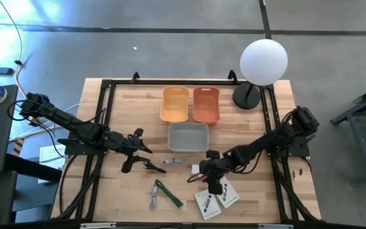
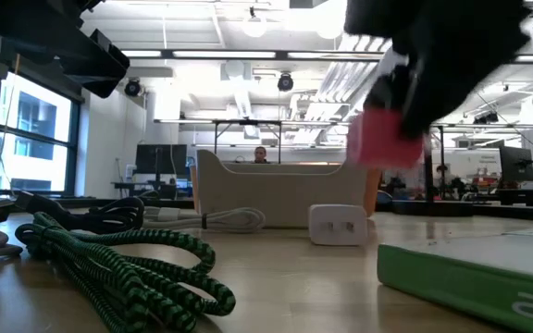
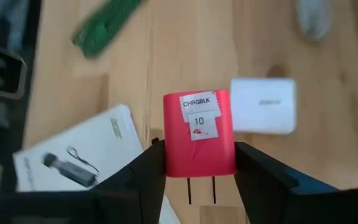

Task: Pick and place items into bin
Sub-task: Put the pink charger adapter into the orange bin

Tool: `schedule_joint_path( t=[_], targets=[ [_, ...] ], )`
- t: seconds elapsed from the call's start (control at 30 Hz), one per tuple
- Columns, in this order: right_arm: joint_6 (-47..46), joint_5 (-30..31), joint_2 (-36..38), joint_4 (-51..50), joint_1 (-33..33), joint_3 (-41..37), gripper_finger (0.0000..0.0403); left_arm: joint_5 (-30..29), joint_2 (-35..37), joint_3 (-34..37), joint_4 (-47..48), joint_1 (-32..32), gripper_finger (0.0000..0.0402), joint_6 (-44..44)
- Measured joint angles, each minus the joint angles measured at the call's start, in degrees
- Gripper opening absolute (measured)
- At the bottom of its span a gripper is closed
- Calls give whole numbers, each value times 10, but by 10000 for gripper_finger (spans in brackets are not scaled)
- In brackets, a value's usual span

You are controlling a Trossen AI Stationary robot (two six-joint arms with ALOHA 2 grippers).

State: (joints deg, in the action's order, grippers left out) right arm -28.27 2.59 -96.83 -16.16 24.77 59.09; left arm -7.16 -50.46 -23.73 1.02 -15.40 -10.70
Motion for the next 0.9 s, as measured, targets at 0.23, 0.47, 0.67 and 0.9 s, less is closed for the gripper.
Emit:
schedule_joint_path(
  t=[0.23, 0.47, 0.67, 0.9],
  targets=[
    [1, 99, 87, -3, -14, 0, 165, -35, 0, 0, 0, 0, 150, 4],
    [49, 194, 156, -16, -75, 1, 165, -97, 0, 0, 0, 0, 150, 4],
    [121, 179, 168, -13, -150, 1, 165, -116, 0, 0, -1, 0, 150, 1],
    [196, 105, 133, 90, -246, 1, 165, -121, 0, 0, -9, 0, 150, 0]
  ],
)
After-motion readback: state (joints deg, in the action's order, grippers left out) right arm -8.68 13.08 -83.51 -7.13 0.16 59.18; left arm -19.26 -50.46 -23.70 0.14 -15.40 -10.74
